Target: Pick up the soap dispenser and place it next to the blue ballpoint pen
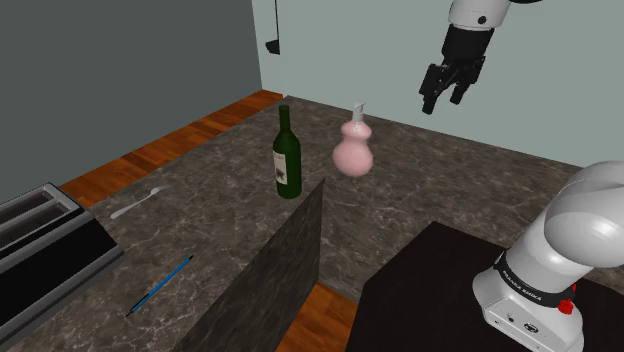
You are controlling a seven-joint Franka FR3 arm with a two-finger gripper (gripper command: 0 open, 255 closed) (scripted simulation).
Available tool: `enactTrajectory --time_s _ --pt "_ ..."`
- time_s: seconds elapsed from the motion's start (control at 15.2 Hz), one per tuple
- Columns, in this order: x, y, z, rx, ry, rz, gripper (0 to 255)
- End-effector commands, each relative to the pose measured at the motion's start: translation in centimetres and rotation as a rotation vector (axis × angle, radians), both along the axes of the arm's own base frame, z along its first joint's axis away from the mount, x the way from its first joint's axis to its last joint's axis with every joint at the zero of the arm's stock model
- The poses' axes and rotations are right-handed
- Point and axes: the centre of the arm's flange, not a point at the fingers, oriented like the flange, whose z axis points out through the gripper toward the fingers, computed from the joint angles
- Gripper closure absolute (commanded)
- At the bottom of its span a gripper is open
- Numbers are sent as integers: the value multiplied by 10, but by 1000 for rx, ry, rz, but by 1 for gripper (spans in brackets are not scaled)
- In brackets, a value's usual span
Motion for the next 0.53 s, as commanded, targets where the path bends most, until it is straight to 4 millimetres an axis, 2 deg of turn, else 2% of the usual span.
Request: enactTrajectory --time_s 0.0,0.46 --pt "0 0 0 0 0 0 0" --pt "38 -42 -66 33 -115 139 0"
